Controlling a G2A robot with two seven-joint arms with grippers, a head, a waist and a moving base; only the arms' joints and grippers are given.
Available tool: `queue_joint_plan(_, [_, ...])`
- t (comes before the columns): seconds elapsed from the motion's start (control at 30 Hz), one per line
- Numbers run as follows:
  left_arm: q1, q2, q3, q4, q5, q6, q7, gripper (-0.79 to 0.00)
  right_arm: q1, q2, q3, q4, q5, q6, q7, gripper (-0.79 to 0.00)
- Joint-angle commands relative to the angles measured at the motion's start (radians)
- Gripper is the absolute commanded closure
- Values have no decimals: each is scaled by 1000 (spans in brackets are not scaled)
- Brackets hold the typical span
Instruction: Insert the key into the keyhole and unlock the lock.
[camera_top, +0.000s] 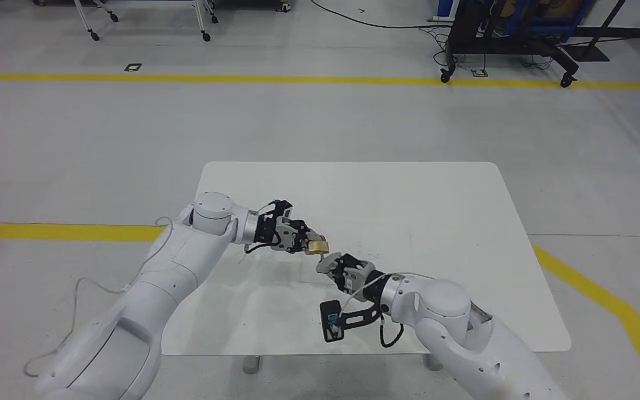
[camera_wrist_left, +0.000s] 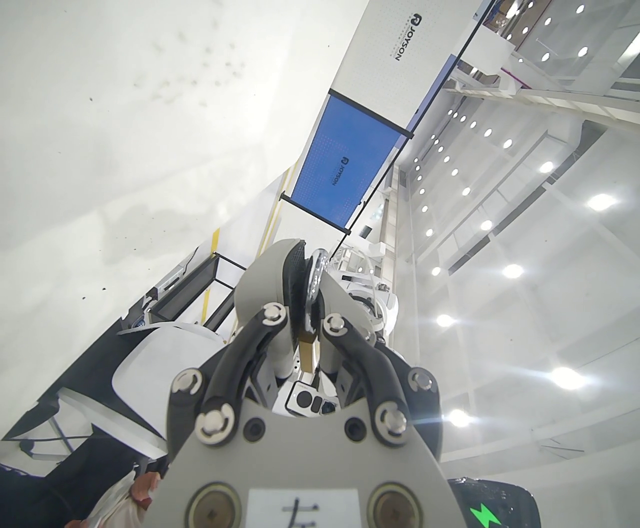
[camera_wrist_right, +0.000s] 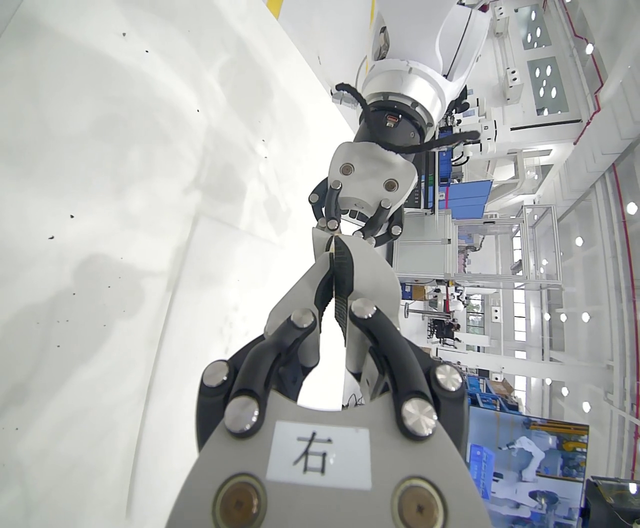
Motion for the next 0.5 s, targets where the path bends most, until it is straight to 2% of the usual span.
queue_joint_plan(0.0, [0, -1, 3, -3, 13, -1, 0, 0, 3, -3, -8, 4, -5, -1, 21, 0])
queue_joint_plan(0.27, [3, -5, -4, -2, 20, -2, -5, 0, 16, -12, -16, 14, 15, 0, 59, 0])
queue_joint_plan(0.47, [7, -9, -16, 5, 5, 7, 7, 0, 10, -13, -15, 11, 22, 14, 36, 0])
